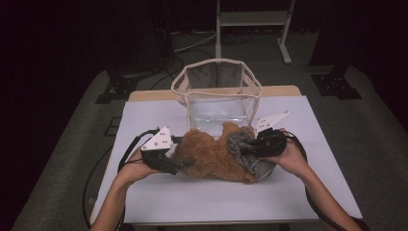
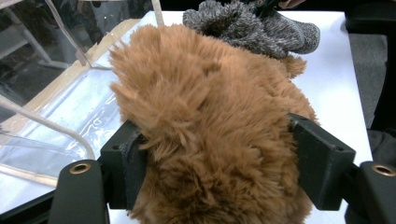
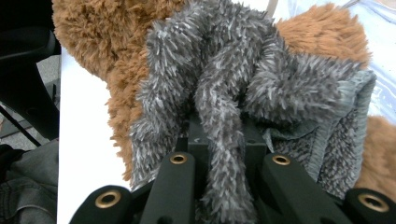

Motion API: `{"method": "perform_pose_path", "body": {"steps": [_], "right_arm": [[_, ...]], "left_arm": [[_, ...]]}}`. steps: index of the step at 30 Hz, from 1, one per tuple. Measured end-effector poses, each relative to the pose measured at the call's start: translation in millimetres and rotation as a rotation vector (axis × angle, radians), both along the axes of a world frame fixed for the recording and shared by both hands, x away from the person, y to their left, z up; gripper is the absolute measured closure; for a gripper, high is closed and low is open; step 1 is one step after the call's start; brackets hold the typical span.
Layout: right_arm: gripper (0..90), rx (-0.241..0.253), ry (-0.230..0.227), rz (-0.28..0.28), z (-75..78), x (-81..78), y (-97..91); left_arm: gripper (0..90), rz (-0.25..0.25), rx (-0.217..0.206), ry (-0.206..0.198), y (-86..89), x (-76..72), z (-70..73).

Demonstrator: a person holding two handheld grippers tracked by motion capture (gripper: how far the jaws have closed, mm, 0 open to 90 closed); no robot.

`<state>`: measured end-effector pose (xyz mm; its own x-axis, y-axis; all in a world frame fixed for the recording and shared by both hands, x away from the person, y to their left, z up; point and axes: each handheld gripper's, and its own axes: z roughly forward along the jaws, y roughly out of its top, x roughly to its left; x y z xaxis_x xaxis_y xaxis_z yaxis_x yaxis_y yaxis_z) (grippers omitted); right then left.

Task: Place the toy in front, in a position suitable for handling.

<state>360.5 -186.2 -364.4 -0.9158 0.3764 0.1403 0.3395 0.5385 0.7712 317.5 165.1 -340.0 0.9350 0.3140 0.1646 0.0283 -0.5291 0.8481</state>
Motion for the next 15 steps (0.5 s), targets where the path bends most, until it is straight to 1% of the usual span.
{"method": "perform_pose_path", "body": {"steps": [3,7,8,10,12,15], "right_arm": [[79.0,-0.001,-0.003,0.006,-0.4,-0.1,2.4],[79.0,0.0,-0.001,0.012,-0.5,-0.6,5.2],[79.0,-0.001,0.003,0.015,-0.5,-1.0,6.2],[79.0,-0.003,0.0,0.023,-0.4,-1.2,9.3],[79.0,-0.008,-0.003,0.03,-0.1,-1.5,12.3],[79.0,-0.007,-0.001,0.039,-0.4,-2.4,16.3]], "left_arm": [[26.8,-0.004,-0.011,-0.008,3.1,-0.9,1.9],[26.9,-0.014,0.002,-0.022,3.9,-3.1,3.1],[26.9,-0.017,-0.004,-0.023,3.4,-3.6,3.6],[26.9,-0.031,-0.003,-0.024,1.3,-4.4,4.6],[27.0,-0.041,0.015,-0.025,-2.2,-4.5,4.1],[26.9,-0.055,0.024,-0.025,-7.0,-4.0,3.3]]}}
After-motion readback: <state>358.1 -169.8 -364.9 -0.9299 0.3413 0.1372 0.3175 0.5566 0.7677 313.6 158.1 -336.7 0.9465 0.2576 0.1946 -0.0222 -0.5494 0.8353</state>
